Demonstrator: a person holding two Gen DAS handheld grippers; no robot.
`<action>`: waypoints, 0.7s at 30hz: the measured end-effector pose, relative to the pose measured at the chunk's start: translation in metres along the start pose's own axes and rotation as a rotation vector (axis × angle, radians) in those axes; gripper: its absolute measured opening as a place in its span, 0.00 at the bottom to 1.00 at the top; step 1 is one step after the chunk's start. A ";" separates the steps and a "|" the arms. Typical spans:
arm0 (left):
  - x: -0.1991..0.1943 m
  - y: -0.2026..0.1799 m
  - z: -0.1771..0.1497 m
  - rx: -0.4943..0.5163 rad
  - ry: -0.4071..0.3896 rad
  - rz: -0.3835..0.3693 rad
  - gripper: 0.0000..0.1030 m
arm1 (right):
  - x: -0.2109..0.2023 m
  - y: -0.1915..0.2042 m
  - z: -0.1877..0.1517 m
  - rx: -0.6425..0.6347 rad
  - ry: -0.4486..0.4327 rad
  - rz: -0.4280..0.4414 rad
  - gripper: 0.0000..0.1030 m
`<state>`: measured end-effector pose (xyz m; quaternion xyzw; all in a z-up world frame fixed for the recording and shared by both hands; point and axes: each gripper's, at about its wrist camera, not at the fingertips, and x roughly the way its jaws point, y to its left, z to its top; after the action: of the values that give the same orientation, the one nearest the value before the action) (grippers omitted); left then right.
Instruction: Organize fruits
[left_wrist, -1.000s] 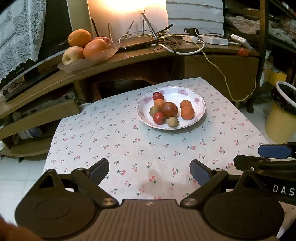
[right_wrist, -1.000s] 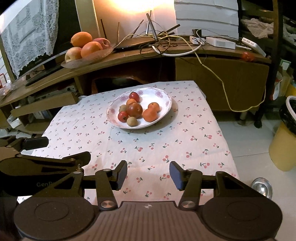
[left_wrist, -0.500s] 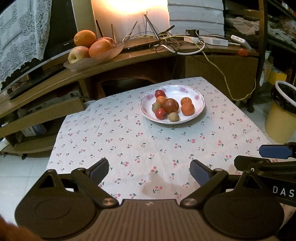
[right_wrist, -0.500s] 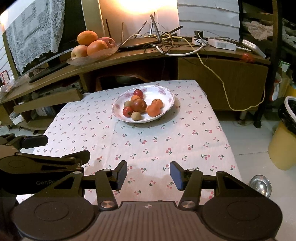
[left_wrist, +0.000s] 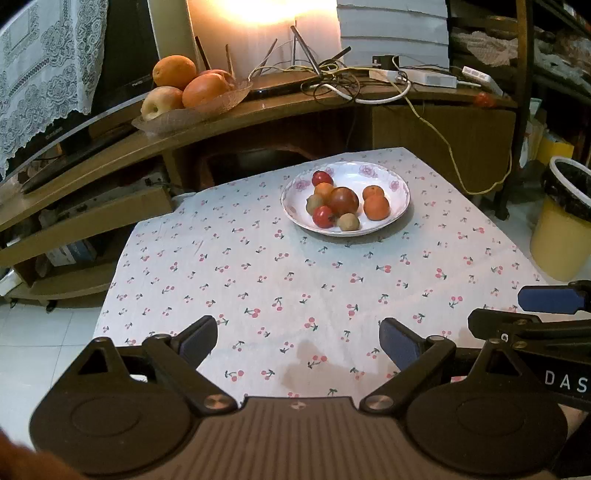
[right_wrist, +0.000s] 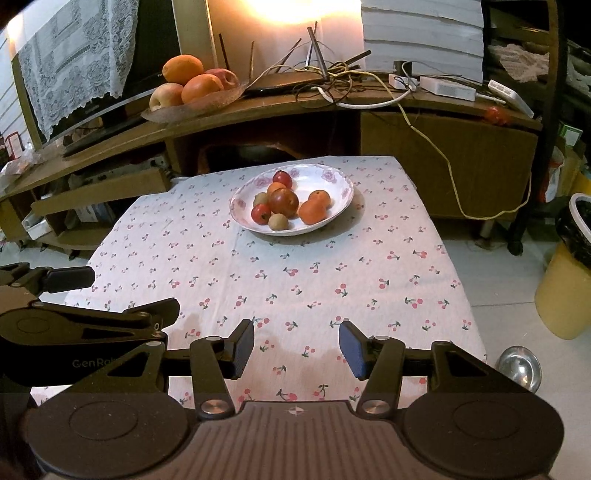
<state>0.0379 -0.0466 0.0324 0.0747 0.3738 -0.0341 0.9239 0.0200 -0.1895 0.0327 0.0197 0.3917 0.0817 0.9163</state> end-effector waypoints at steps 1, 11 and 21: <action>0.000 0.000 -0.001 -0.001 0.001 0.001 0.97 | 0.000 0.001 -0.001 -0.001 0.000 0.000 0.52; -0.003 0.004 -0.006 -0.012 0.013 0.007 0.97 | -0.001 0.006 -0.005 -0.015 0.007 0.003 0.52; -0.004 0.005 -0.009 -0.008 0.016 0.012 0.97 | 0.000 0.009 -0.008 -0.025 0.012 0.005 0.52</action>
<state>0.0292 -0.0402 0.0294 0.0735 0.3807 -0.0263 0.9214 0.0129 -0.1807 0.0282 0.0086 0.3959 0.0891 0.9139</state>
